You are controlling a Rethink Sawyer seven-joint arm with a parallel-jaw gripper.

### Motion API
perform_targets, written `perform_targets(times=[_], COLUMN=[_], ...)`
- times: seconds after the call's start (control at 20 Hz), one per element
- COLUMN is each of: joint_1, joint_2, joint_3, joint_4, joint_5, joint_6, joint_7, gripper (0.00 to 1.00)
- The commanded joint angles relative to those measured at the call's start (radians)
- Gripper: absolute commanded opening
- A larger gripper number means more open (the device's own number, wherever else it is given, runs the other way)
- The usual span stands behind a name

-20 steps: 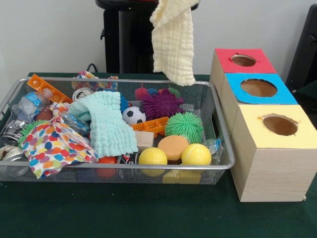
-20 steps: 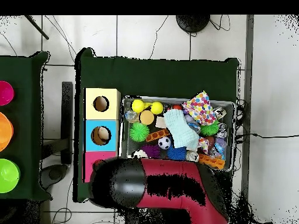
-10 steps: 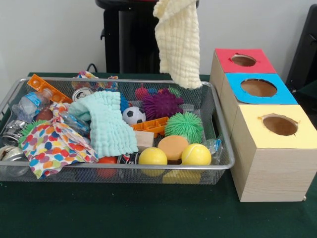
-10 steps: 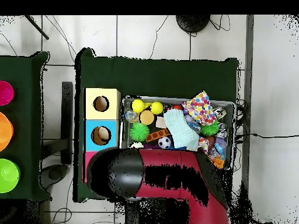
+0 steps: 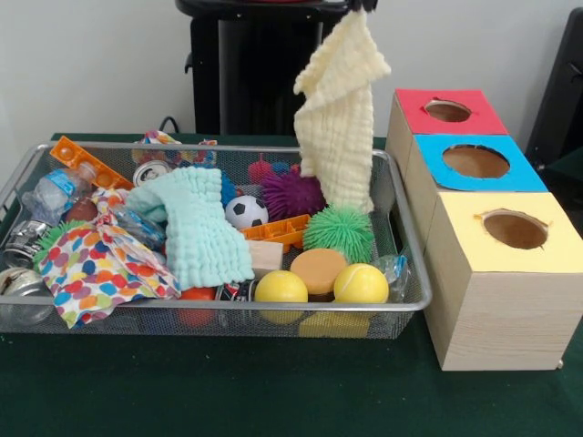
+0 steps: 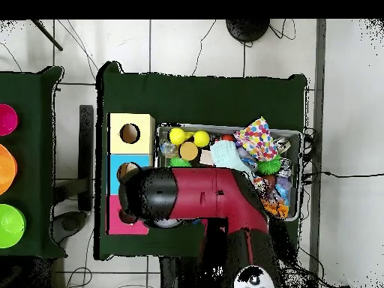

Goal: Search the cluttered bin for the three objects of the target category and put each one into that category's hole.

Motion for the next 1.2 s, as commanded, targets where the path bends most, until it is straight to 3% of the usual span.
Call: perform_targets(times=[0.05,0.55,0.95,1.0,1.2], joint_1=[-0.011,-0.021,-0.011,-0.018,-0.029], joint_2=[0.172,0.336,0.387,0.387,0.35], joint_3=[0.066,0.024,0.003,0.009,0.016], joint_4=[0.048,0.111,0.107,0.11,0.134], joint_5=[-0.052,-0.09,-0.099,-0.095,-0.08], joint_6=[-0.272,-0.615,-0.701,-0.703,-0.671], joint_7=[0.06,0.097,0.101,0.097,0.091], gripper=[0.0,0.0,0.0,1.0,1.0])
